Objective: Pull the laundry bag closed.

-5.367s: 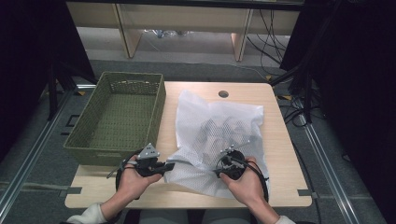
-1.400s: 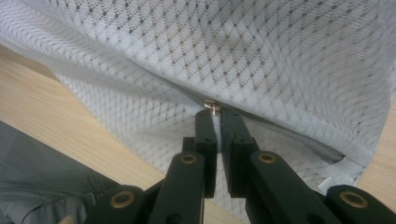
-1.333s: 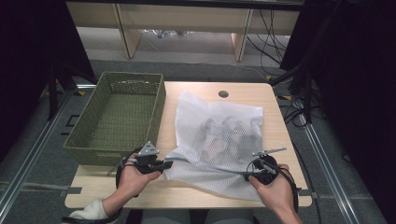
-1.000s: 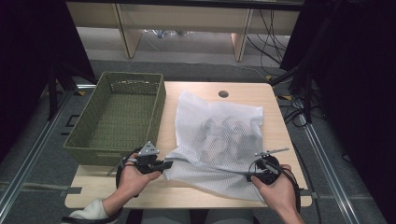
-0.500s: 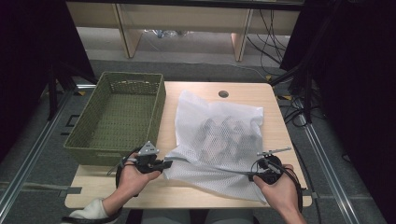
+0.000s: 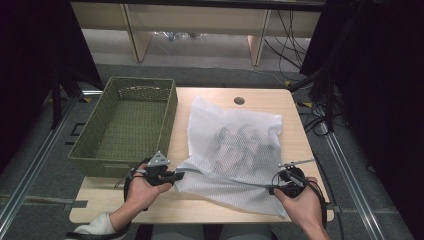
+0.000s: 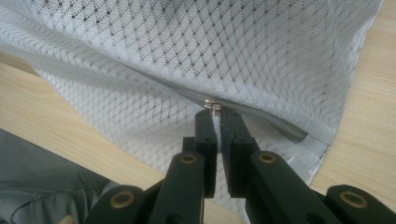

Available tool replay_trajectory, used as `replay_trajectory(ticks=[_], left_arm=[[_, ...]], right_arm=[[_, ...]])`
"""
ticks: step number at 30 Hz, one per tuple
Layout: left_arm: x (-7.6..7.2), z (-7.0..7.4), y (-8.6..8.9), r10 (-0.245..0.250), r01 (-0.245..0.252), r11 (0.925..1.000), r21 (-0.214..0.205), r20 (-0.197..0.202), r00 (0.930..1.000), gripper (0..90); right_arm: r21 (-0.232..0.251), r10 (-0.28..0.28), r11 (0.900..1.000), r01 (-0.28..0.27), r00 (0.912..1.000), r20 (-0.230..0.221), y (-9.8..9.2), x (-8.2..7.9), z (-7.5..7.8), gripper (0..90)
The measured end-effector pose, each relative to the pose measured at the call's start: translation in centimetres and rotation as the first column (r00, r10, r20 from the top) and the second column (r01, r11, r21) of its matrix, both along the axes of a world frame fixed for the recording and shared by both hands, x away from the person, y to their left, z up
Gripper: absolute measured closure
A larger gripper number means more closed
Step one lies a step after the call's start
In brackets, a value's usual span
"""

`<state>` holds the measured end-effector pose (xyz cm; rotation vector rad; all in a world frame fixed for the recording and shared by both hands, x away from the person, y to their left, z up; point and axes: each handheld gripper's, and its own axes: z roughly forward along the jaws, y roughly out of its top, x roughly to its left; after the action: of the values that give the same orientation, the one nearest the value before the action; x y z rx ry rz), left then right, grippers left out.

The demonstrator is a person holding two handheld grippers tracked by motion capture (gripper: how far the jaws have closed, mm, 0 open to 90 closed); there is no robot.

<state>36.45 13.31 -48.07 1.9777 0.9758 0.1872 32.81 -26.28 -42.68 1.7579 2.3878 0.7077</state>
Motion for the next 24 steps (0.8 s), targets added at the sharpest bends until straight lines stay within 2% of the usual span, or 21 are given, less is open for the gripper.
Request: replay_trajectory(ticks=[2,3,4,5,6,7,8,12,13,14,16,17,19,22,23,24], left_arm=[[0.0,0.0,-0.1,0.004,-0.004,1.0,0.0,0.005,1.0,87.3],[0.0,0.0,0.0,0.0,0.0,1.0,0.001,0.005,1.0,87.3],[0.0,0.0,0.0,0.001,-0.001,1.0,-0.002,0.003,1.0,87.3],[0.0,0.0,0.0,0.002,-0.002,1.0,-0.001,0.005,1.0,87.3],[0.0,0.0,0.0,0.008,-0.008,1.0,-0.002,0.008,0.9999,87.3],[0.0,0.0,0.0,0.008,-0.008,1.0,-0.001,0.008,0.9999,87.3],[0.0,0.0,0.0,0.009,-0.009,1.0,-0.002,0.007,0.9999,87.3],[0.0,0.0,0.1,-0.001,0.001,1.0,0.007,0.003,1.0,87.3],[0.0,0.0,0.1,0.0,0.0,1.0,0.008,0.004,1.0,87.3],[0.0,0.0,0.1,-0.001,0.001,1.0,0.007,0.003,1.0,87.3],[0.0,0.0,0.0,0.003,-0.003,1.0,-0.002,0.003,1.0,87.3],[0.0,0.0,0.0,0.003,-0.003,1.0,-0.001,0.004,1.0,87.3],[0.0,0.0,0.0,0.004,-0.004,1.0,0.001,0.004,1.0,87.3],[0.0,0.0,0.1,0.002,-0.002,1.0,0.008,0.003,1.0,87.3],[0.0,0.0,0.0,0.009,-0.009,1.0,-0.002,0.006,0.9999,87.3],[-0.1,0.0,0.0,0.01,-0.01,0.9999,0.001,0.009,0.9999,87.3]], right_arm=[[0.004,-0.01,0.9999,0.01,0.9999,0.01,-0.1,-0.1,0.0,87.2],[0.005,-0.02,0.9998,0.021,0.9997,-0.012,0.0,-0.1,0.1,87.2],[-0.003,-0.007,1.0,0.007,0.9998,0.019,-0.2,0.0,0.0,87.2],[0.002,-0.012,0.9999,0.012,0.9999,0.001,-0.2,-0.1,0.0,87.2],[-0.01,-0.002,0.9999,0.003,0.9999,0.012,-0.4,0.0,0.0,87.2],[0.005,-0.018,0.9998,0.018,0.9998,-0.002,-0.4,-0.1,0.1,87.2],[0.004,-0.035,0.9994,0.035,0.9994,0.002,-0.4,-0.1,0.1,87.2],[0.005,-0.025,0.9997,0.025,0.9997,0.001,-0.7,-0.1,0.0,87.2],[-0.008,-0.018,0.9998,0.018,0.9998,0.012,-0.9,-0.1,0.0,87.2],[-0.001,-0.039,0.9992,0.039,0.9992,0.001,-0.8,-0.1,0.1,87.2],[0.005,-0.04,0.9992,0.04,0.9991,-0.014,-0.9,-0.2,0.1,87.2],[0.011,-0.049,0.9987,0.049,0.9988,0.003,-0.9,-0.2,0.0,87.2],[-0.001,-0.051,0.9987,0.051,0.9987,0.006,-1.0,-0.2,0.0,87.2],[0.009,-0.048,0.9988,0.048,0.9988,-0.009,-1.0,-0.2,0.0,87.2],[-0.005,-0.033,0.9994,0.033,0.9993,0.014,-1.3,-0.1,0.0,87.2],[-0.001,-0.033,0.9994,0.033,0.9994,0.01,-1.3,-0.2,0.0,87.2]])
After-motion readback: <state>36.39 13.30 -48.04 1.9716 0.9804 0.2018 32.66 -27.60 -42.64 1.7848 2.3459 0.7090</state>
